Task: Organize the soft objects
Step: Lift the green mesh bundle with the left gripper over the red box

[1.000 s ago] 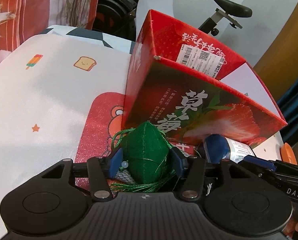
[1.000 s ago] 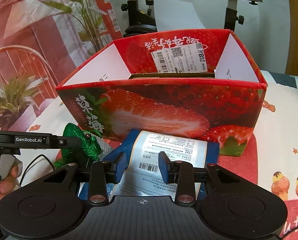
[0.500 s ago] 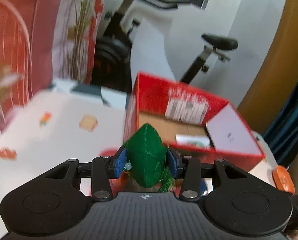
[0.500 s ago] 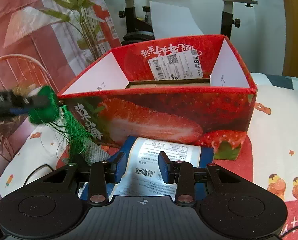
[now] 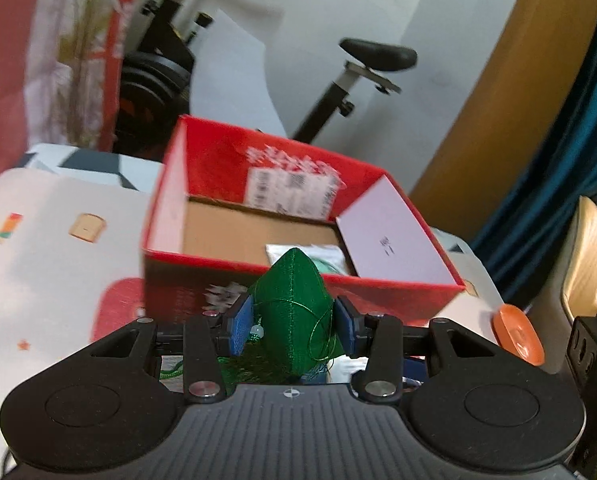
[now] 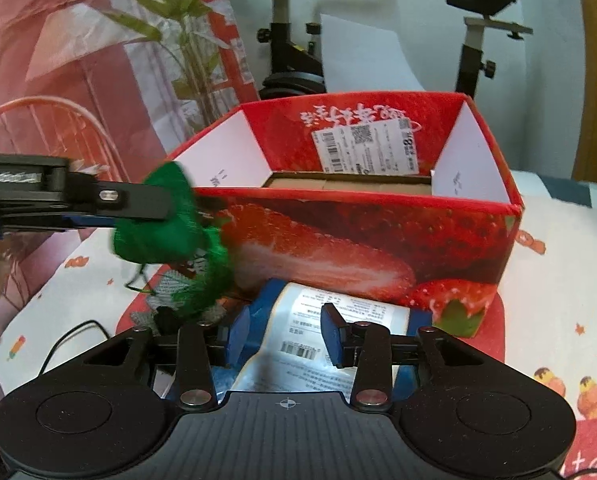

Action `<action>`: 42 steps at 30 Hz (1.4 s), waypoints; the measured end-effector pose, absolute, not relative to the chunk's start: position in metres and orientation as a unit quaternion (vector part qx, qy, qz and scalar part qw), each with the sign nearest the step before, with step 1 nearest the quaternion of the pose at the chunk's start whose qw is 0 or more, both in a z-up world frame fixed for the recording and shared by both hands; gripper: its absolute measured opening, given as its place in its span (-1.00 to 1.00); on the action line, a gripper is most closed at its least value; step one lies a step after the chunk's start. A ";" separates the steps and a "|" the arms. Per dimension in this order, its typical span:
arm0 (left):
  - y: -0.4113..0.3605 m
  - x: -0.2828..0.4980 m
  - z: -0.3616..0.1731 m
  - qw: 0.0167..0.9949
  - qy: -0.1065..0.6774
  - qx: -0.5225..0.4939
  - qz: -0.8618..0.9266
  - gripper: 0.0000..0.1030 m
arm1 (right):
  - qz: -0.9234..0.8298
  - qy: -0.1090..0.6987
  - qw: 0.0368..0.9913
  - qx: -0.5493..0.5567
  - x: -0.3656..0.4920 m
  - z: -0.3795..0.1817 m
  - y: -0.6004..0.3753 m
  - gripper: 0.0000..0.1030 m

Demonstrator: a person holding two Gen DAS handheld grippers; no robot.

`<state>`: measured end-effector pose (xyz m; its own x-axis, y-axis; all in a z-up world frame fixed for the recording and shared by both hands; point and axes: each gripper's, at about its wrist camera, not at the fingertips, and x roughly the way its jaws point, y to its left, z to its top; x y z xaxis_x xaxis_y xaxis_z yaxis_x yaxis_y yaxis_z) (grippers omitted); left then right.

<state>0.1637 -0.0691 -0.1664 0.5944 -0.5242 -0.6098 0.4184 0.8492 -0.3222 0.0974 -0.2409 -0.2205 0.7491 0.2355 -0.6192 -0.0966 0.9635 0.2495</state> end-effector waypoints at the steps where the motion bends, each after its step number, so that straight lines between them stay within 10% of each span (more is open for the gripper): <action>1: -0.071 0.163 -0.169 0.888 0.366 -0.072 -0.268 -0.10 | 0.094 0.340 0.931 0.095 0.096 -0.219 -0.238 -0.22; 42: -0.082 0.236 -0.060 0.924 0.220 -0.087 -0.300 -0.16 | 0.209 0.130 0.965 -0.093 0.197 -0.070 -0.222 -0.33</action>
